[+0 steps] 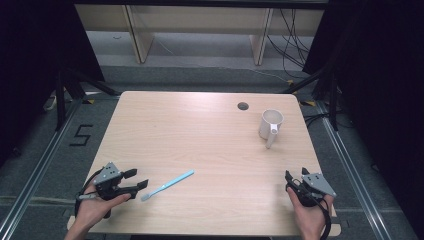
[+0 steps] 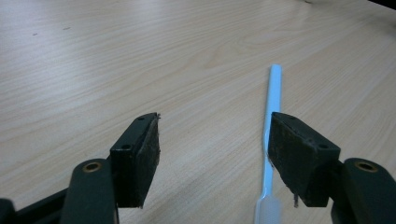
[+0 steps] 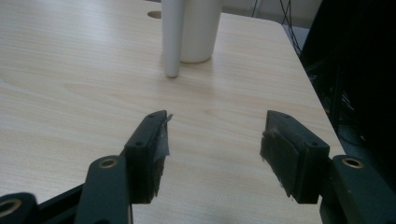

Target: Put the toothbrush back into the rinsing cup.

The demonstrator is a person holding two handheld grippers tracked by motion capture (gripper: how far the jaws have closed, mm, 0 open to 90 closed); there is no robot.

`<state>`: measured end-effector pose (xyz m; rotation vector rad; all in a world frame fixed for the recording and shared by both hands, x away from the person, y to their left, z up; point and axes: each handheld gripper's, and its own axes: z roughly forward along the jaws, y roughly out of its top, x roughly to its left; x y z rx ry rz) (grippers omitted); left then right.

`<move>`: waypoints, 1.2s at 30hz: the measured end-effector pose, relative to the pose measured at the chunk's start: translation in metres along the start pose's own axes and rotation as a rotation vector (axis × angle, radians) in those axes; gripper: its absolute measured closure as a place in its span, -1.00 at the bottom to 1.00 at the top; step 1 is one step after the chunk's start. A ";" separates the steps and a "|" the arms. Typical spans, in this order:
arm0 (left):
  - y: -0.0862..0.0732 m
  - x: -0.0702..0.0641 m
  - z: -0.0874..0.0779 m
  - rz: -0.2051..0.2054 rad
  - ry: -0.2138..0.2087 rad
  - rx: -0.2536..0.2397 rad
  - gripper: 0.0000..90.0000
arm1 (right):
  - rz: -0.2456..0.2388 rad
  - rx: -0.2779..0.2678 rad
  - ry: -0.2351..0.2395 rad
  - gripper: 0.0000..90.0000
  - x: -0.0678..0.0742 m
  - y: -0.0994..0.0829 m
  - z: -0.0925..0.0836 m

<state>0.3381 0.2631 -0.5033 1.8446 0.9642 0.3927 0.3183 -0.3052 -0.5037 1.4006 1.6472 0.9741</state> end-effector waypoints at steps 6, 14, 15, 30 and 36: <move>0.009 0.000 0.003 0.010 -0.012 0.032 -0.25 | -0.008 -0.011 -0.006 0.03 -0.002 -0.001 -0.001; 0.024 -0.010 0.008 0.061 -0.030 0.102 -0.21 | -0.007 -0.004 -0.015 0.03 -0.004 0.001 -0.004; 0.027 -0.011 0.008 0.071 -0.030 0.115 -0.20 | -0.020 -0.014 -0.006 0.03 -0.005 0.003 -0.004; 0.054 -0.022 0.024 0.154 -0.081 0.308 -0.10 | -0.048 -0.029 0.004 0.03 0.002 0.008 -0.005; 0.064 -0.030 0.036 0.217 -0.087 0.374 -0.10 | -0.032 -0.033 0.007 0.02 0.002 0.007 -0.006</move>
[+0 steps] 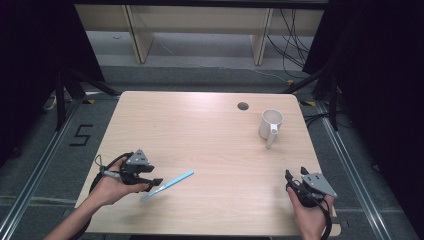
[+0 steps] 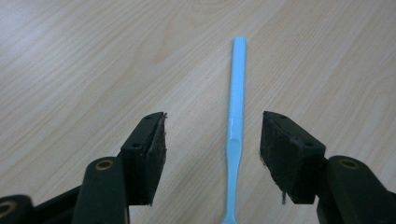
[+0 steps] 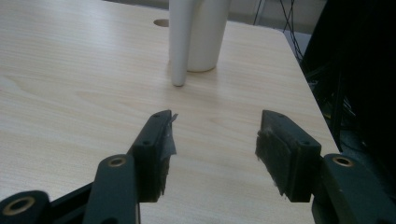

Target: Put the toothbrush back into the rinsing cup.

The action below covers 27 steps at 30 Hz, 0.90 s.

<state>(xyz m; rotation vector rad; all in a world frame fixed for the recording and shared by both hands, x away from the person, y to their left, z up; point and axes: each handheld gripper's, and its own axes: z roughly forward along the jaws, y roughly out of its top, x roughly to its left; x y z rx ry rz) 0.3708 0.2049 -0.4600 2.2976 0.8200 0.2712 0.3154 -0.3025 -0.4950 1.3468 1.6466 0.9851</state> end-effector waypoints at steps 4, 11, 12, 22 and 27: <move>0.007 -0.002 0.004 0.017 -0.007 0.046 -0.10 | 0.002 -0.002 0.000 0.01 -0.001 0.001 -0.001; 0.017 0.000 0.008 0.037 -0.040 0.158 -0.06 | 0.012 0.006 0.007 0.01 0.000 0.001 0.000; 0.018 0.000 0.009 0.029 -0.043 0.158 -0.06 | 0.019 0.000 0.002 0.01 0.001 0.001 0.000; 0.031 -0.001 0.022 0.021 -0.058 0.244 -0.03 | 0.008 0.000 0.012 0.00 0.000 0.002 0.000; 0.034 -0.001 0.026 0.038 -0.058 0.287 -0.02 | 0.004 -0.017 0.010 -0.01 0.000 0.002 0.001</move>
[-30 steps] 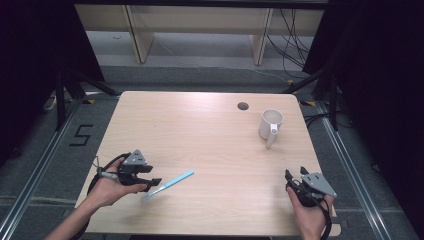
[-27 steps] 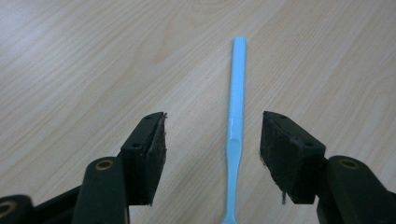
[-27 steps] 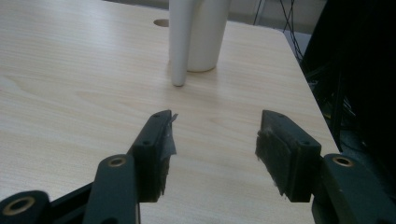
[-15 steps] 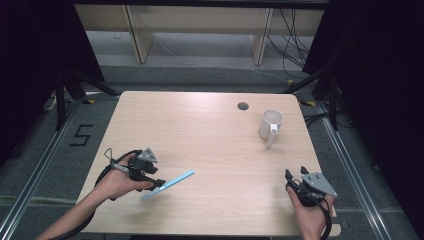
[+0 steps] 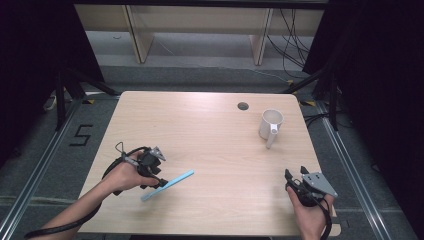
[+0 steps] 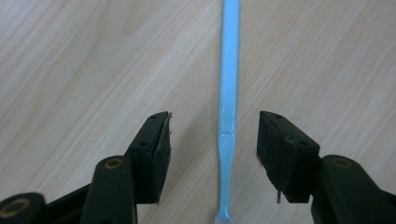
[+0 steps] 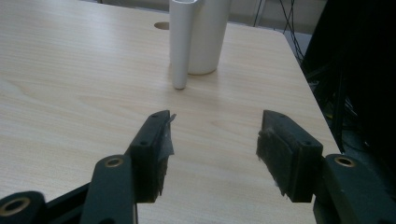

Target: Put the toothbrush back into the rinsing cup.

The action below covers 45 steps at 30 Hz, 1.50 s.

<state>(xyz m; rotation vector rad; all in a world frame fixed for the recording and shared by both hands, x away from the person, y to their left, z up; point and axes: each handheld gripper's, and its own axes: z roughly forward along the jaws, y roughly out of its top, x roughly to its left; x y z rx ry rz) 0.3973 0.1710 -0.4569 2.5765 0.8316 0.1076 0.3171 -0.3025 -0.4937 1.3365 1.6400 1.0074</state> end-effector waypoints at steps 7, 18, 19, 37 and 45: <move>0.005 -0.003 0.002 0.017 -0.002 0.042 0.01 | 0.000 0.004 0.000 -0.01 0.000 0.000 0.000; 0.015 -0.007 0.008 0.058 -0.006 0.111 0.20 | -0.004 0.010 0.000 -0.02 0.001 0.001 -0.001; 0.015 -0.008 0.009 0.058 -0.007 0.119 0.22 | 0.017 0.018 0.000 -0.02 0.003 0.001 -0.001; 0.033 -0.009 0.027 0.108 -0.013 0.253 0.40 | 0.004 0.019 0.018 -0.02 0.003 0.001 0.001; 0.037 -0.010 0.031 0.109 -0.004 0.286 0.48 | 0.006 0.021 0.014 -0.03 0.003 0.000 0.001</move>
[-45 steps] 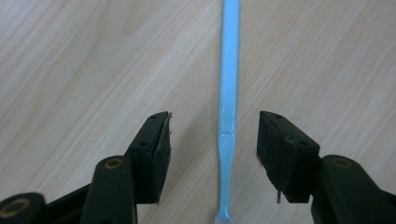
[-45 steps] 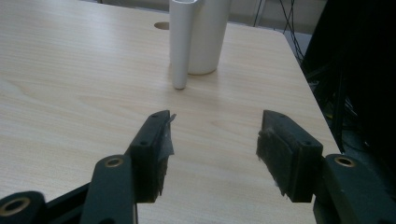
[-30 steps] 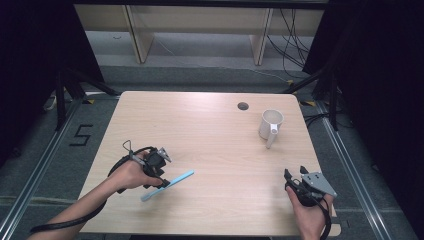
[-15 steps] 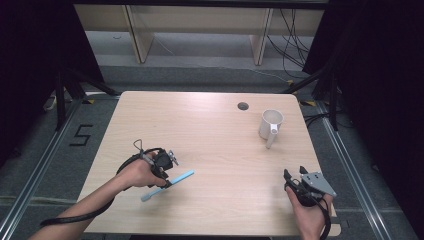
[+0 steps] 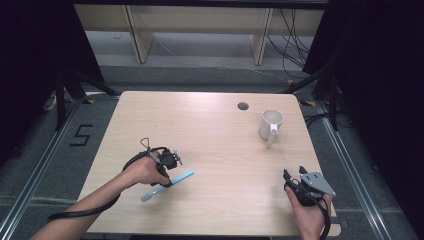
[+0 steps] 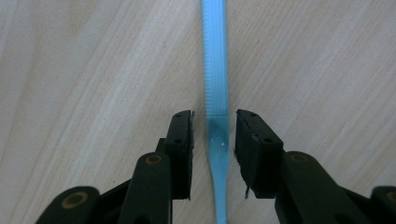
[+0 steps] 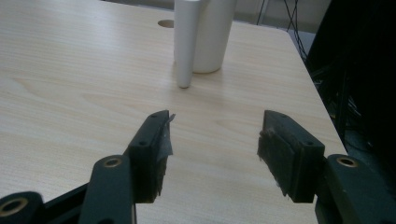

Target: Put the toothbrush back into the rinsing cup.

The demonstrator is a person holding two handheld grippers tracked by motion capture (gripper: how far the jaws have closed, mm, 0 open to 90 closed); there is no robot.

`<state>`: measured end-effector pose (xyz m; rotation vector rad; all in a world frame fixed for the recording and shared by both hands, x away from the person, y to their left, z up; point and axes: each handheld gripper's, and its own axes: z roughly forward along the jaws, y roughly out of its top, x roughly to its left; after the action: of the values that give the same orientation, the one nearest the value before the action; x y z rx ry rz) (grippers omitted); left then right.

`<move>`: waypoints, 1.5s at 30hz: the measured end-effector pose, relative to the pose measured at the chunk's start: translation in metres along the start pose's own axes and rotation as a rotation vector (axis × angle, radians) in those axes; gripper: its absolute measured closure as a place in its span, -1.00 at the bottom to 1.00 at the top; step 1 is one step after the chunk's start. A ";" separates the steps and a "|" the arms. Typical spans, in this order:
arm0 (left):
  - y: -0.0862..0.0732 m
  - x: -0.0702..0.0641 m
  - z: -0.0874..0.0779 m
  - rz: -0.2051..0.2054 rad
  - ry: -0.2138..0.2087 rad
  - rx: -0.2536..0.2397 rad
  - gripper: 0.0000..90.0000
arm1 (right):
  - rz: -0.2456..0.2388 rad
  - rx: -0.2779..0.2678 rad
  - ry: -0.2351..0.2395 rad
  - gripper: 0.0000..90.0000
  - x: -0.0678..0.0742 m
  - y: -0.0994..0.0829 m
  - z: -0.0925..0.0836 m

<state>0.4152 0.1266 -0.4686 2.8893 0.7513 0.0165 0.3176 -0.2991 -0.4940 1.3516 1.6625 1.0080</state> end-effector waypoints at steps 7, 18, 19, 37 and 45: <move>0.004 -0.002 0.003 -0.002 0.005 0.001 0.49 | -0.008 0.004 0.005 -0.03 0.000 0.000 0.000; 0.008 -0.003 0.005 0.022 0.010 0.007 0.53 | 0.004 0.006 0.007 -0.03 0.001 0.000 0.000; 0.008 -0.003 0.005 0.022 0.007 0.010 0.53 | 0.008 -0.002 0.013 -0.03 0.001 0.000 0.001; 0.009 -0.001 0.010 0.030 0.002 0.030 0.67 | 0.021 0.011 -0.005 -0.03 0.002 0.001 -0.001; 0.008 -0.002 0.010 0.073 0.005 0.025 0.73 | 0.020 0.014 -0.002 -0.03 0.003 0.000 0.001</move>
<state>0.4179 0.1175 -0.4775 2.9404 0.6510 0.0231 0.3176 -0.2959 -0.4947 1.3808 1.6601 1.0077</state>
